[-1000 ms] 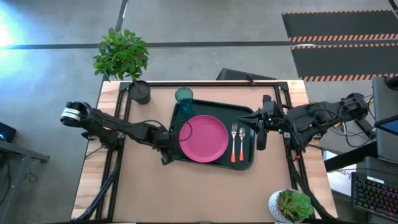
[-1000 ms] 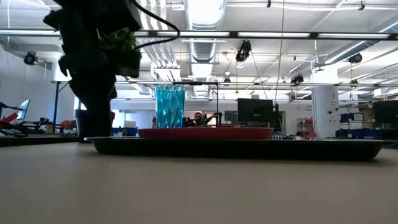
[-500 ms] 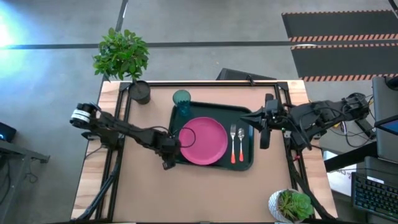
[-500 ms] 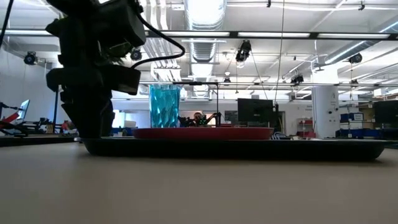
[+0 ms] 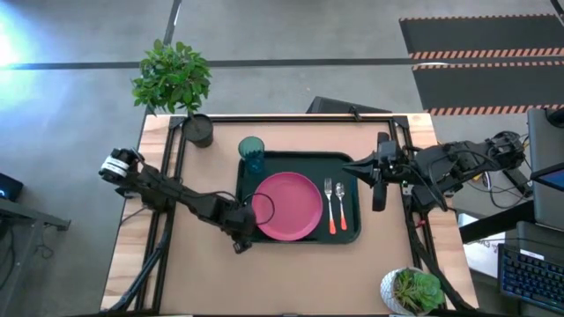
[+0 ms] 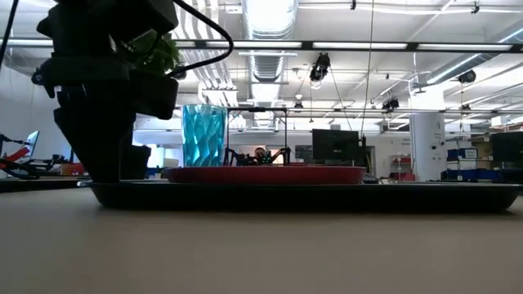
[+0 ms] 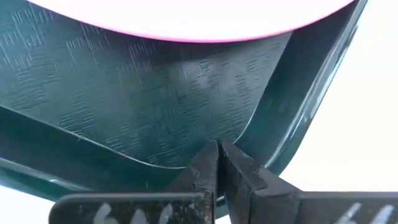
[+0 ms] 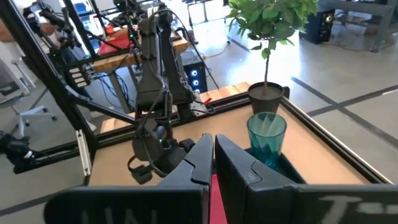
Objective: Pick and place plate/cup/fork/spoon on tray
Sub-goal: Move the green tray to the center of the table
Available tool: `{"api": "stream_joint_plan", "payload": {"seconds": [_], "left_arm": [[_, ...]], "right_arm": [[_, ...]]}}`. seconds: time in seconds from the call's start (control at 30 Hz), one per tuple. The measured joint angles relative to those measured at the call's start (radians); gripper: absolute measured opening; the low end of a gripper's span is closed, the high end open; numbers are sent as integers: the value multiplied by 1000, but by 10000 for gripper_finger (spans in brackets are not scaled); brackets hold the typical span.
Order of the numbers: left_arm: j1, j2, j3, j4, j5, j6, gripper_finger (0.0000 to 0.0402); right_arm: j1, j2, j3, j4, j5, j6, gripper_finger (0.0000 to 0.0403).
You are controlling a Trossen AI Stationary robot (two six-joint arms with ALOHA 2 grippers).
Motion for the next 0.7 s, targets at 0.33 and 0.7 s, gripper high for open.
{"api": "stream_joint_plan", "payload": {"seconds": [0.33, 0.7], "left_arm": [[-67, 41, 9, 81, -9, -119, 0], [-81, 41, 11, 77, -6, -148, 0]], "right_arm": [[0, -1, 0, 0, -22, -30, 8], [0, -11, 0, -63, -26, 0, 8]]}}
